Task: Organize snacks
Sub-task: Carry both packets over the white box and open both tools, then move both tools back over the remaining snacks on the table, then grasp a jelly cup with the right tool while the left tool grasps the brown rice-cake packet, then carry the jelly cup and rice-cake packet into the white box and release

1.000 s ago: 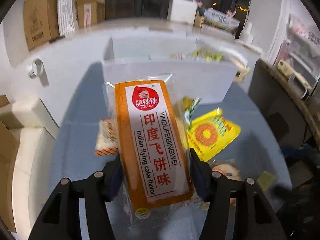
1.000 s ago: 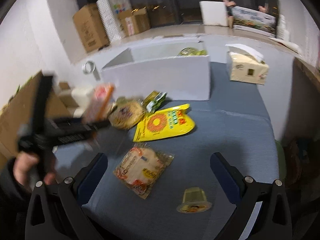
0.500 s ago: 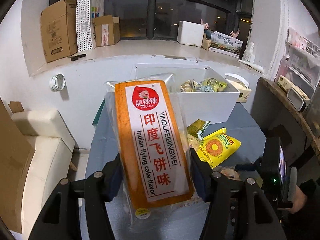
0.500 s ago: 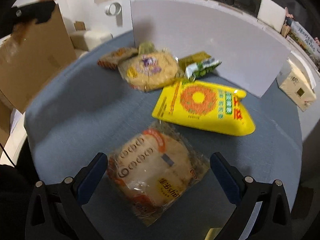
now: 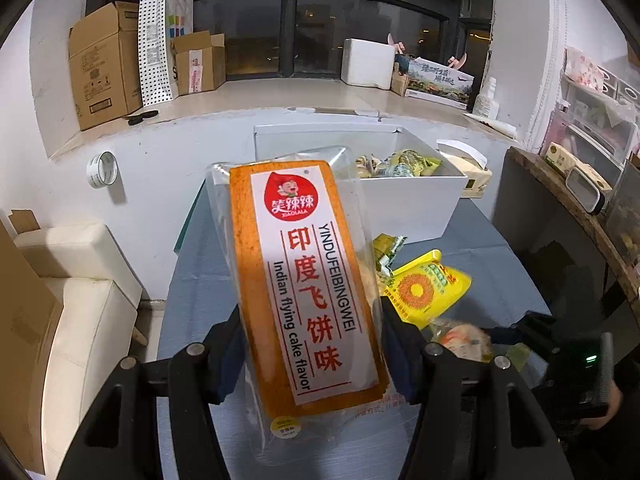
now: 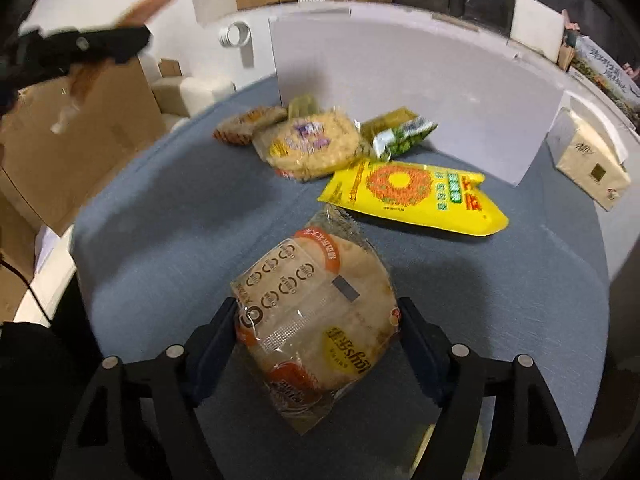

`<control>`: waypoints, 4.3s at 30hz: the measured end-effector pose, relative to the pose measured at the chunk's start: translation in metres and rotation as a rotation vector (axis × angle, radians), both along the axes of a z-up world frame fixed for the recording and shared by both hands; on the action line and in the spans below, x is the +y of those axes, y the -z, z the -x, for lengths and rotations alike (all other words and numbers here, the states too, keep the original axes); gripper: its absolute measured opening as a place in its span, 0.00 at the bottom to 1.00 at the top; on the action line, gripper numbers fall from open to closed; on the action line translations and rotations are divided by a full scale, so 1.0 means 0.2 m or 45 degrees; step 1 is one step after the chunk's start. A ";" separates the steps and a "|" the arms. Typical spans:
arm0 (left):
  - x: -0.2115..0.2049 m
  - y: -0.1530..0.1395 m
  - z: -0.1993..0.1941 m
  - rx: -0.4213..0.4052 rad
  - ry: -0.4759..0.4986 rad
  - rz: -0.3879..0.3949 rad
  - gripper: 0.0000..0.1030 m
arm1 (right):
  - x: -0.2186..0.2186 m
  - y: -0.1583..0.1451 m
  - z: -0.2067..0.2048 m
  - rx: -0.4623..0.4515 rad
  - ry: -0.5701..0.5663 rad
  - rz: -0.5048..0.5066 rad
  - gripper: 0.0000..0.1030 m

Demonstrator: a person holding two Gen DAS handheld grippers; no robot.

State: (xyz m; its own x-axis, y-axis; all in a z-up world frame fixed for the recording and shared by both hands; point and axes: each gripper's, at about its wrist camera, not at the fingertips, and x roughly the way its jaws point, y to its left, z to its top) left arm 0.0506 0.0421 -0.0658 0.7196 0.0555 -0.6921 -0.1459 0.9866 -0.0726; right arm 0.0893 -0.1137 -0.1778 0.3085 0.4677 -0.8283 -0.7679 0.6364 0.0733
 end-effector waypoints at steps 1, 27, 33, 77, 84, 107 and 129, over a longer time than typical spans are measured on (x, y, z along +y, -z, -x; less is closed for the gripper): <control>-0.01 -0.01 0.00 -0.002 0.006 -0.004 0.63 | -0.01 -0.04 0.01 -0.014 0.008 -0.019 0.79; 0.29 -0.15 -1.15 0.046 0.033 0.040 0.90 | 0.24 -0.76 -1.14 -0.150 0.346 -0.226 0.80; 0.30 -0.11 -1.15 0.057 0.055 0.002 1.00 | 0.22 -0.69 -1.21 -0.104 0.382 -0.227 1.00; 0.09 0.03 -0.02 0.033 0.122 0.065 1.00 | -0.51 -0.06 0.07 0.021 0.444 -0.171 1.00; 0.09 0.11 -0.06 0.089 0.114 0.060 1.00 | -0.51 0.00 0.02 0.039 0.477 -0.110 0.55; 0.42 0.61 -0.68 0.408 -0.109 0.195 0.95 | -0.40 -0.17 0.07 -0.079 0.366 -0.156 0.49; 0.28 0.09 -0.26 0.041 -0.026 0.078 0.49 | -0.31 -0.33 0.02 -0.148 0.312 -0.223 0.49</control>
State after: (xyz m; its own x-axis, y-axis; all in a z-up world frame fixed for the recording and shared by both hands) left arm 0.1035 0.0988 -0.0843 0.6962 0.0271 -0.7174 -0.1694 0.9773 -0.1274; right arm 0.0856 -0.1752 -0.1120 0.5173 0.5001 -0.6945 -0.6033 0.7887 0.1186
